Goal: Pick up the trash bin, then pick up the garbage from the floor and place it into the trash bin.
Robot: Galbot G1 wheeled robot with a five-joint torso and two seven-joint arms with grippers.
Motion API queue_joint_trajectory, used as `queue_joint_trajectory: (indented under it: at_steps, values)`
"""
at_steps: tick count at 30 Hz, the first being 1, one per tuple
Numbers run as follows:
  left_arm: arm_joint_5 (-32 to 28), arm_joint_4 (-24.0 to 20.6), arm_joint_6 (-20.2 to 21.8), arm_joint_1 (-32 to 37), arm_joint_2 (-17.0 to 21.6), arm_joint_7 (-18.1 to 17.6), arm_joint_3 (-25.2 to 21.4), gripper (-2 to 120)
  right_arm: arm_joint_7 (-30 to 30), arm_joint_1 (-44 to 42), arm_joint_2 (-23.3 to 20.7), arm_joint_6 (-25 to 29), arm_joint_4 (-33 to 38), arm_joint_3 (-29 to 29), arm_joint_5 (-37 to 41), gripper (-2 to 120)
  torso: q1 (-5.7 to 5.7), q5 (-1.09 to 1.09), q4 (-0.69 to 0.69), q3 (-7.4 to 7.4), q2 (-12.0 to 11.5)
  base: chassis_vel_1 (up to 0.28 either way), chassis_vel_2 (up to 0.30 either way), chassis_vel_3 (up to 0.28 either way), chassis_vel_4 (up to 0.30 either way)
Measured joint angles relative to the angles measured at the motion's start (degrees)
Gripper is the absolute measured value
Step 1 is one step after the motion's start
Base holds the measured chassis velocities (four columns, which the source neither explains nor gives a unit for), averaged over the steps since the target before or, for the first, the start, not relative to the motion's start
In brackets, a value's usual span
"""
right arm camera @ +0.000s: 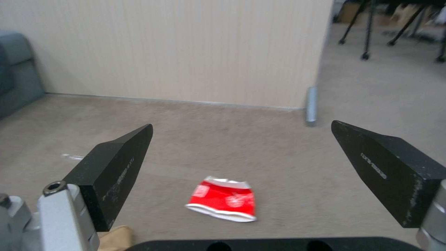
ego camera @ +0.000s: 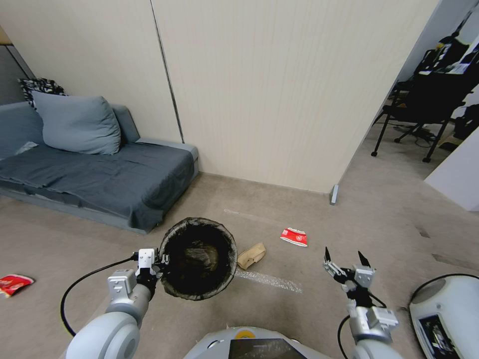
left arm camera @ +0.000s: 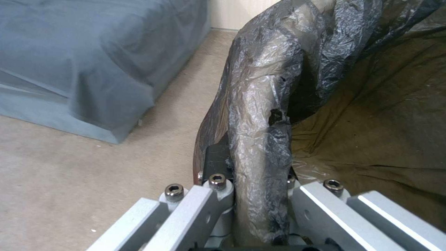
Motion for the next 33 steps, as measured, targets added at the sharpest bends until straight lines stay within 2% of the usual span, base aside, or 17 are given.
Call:
queue_joint_trajectory:
  at_steps: [3, 6, 11, 14, 18, 23, 26, 27, 30, 33]
  values:
    - [-0.46, 0.03, 0.0, 0.29, 0.28, -0.48, -0.66, 2, 0.03, 1.86, -1.74, -1.56, -0.8, -0.84, 1.37, 100, 0.0, 0.01, 0.01, 0.0, 0.0, 0.0, 0.0, 0.0, 0.0]
    - [-1.54, 0.09, 0.37, 1.04, 1.07, -1.4, -1.57, 2, 1.9, 9.79, -8.06, -5.03, -6.73, -3.9, 7.53, 100, 0.0, 0.01, 0.01, 0.0, 0.0, 0.0, 0.0, 0.0, 0.0]
    - [-2.07, 0.12, 0.73, 1.4, 1.66, -1.86, -1.84, 2, 4.18, 15.92, -10.74, -5.16, -13.61, -6.85, 11.31, 100, 0.0, 0.01, 0.02, 0.0, 0.0, 0.0, 0.0, 0.0, 0.0]
    - [-2.47, 0.14, 1.11, 1.99, 1.98, -1.99, -2.5, 2, 5.93, 20.16, -13.04, -5.4, -18.8, -10.69, 15.26, 100, 0.0, 0.01, 0.02, 0.0, 0.0, 0.0, 0.0, 0.0, 0.0]
    - [-2.68, 0.15, 1.35, 2.29, 2.02, -2.01, -3.08, 2, 6.99, 23.13, -14.71, -6.4, -22.17, -14.71, 17.79, 100, 0.0, 0.01, 0.01, 0.0, 0.0, 0.0, 0.0, 0.0, 0.0]
    - [-2.75, 0.17, 1.48, 2.69, 2.06, -2.02, -3.3, 2, 9.82, 26.34, -15.29, -8.61, -25.28, -20.01, 22.19, 100, 0.0, 0.01, 0.01, 0.0, 0.0, 0.0, 0.0, 0.0, 0.0]
    - [-2.75, 0.19, 1.57, 2.77, 1.95, -2.04, -3.3, 2, 13.67, 30.32, -15.11, -10.84, -29.83, -24.79, 28.69, 100, 0.0, -0.01, 0.02, 0.0, 0.0, 0.0, 0.0, 0.0, 0.0]
    - [-2.75, 0.19, 1.57, 2.77, 1.95, -2.04, -3.3, 2, 13.67, 30.32, -15.11, -10.84, -29.83, -24.79, 28.69, 100, 0.0, -0.01, 0.02, 0.0, 0.0, 0.0, 0.0, 0.0, 0.0]
    - [-2.63, 0.19, 1.63, 2.73, 1.86, -2.04, -3.31, 2, 18.87, 33.9, -14.19, -13.62, -34.25, -28.12, 37.87, 100, 0.0, 0.0, 0.02, 0.0, 0.0, 0.0, 0.0, 0.0, 0.0]
    - [-2.67, 0.2, 1.7, 2.73, 1.94, -1.95, -3.69, 2, 21.62, 35.99, -13.06, -14.61, -37.3, -29.53, 42.08, 100, 0.0, 0.0, 0.02, 0.0, 0.0, 0.0, 0.0, 0.0, 0.0]
